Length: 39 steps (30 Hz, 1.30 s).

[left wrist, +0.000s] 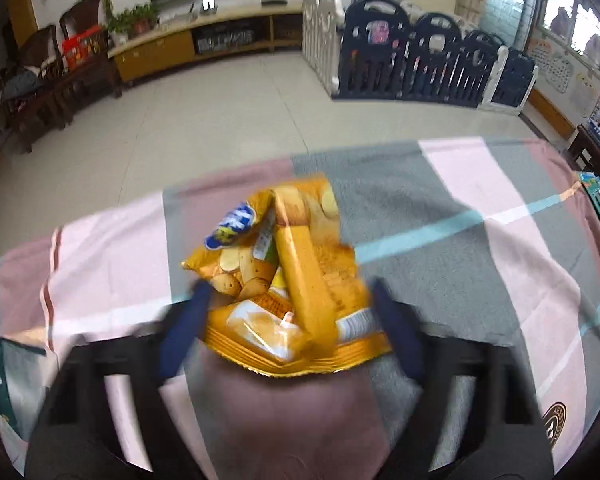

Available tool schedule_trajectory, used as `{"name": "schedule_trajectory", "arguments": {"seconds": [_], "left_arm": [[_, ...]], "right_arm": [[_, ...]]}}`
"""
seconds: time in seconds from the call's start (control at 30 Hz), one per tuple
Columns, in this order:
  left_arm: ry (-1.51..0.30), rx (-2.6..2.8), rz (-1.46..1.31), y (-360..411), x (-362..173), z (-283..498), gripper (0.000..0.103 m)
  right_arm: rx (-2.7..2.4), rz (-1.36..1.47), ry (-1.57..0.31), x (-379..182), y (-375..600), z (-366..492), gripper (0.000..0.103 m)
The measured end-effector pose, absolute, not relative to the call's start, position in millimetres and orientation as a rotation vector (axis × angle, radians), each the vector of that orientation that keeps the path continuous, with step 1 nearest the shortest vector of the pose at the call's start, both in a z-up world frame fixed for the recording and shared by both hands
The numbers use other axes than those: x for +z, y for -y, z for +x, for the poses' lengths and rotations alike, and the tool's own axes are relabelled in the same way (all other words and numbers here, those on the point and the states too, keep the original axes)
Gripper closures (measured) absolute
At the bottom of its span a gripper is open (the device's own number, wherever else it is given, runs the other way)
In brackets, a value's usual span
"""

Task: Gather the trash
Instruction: 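Grasp the yellow snack bag with the left gripper while the right grasps the blue mask, then carry the yellow bag and blue mask over the wastebasket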

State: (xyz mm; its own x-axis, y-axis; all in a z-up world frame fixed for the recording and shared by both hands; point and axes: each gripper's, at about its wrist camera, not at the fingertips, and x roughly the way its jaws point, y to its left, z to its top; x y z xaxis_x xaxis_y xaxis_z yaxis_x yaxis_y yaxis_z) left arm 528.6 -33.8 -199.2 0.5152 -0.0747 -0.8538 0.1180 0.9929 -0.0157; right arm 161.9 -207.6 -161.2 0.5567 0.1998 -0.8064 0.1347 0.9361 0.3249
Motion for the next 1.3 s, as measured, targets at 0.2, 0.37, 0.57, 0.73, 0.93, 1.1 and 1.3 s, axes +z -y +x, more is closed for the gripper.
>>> {"name": "schedule_trajectory", "arguments": {"seconds": [0.2, 0.37, 0.57, 0.73, 0.93, 1.1, 1.3], "left_arm": [[-0.983, -0.175, -0.011, 16.1, -180.9, 465.9, 0.088], [-0.874, -0.108, 0.055, 10.6, -127.0, 354.6, 0.088], [-0.764, -0.100, 0.074, 14.5, -64.4, 223.1, 0.087], [-0.708, -0.116, 0.062, 17.9, -30.3, 141.0, 0.086], [-0.695, -0.123, 0.062, 22.1, -18.5, 77.2, 0.086], [-0.717, -0.107, 0.065, 21.8, -24.8, 54.0, 0.086], [-0.744, -0.134, 0.059, 25.1, -29.2, 40.1, 0.086]], "right_arm": [[0.010, 0.369, -0.973, -154.6, 219.5, 144.6, 0.090], [-0.034, 0.344, -0.962, -142.3, 227.4, 120.7, 0.090], [-0.056, 0.295, -0.904, -107.3, 233.3, 91.0, 0.090], [-0.072, 0.230, -0.823, -70.9, 230.5, 69.6, 0.090], [-0.061, 0.191, -0.770, -45.3, 229.0, 51.3, 0.090], [-0.047, 0.193, -0.764, -38.2, 231.9, 39.4, 0.090], [-0.046, 0.170, -0.774, -38.0, 235.4, 22.2, 0.090]]}}
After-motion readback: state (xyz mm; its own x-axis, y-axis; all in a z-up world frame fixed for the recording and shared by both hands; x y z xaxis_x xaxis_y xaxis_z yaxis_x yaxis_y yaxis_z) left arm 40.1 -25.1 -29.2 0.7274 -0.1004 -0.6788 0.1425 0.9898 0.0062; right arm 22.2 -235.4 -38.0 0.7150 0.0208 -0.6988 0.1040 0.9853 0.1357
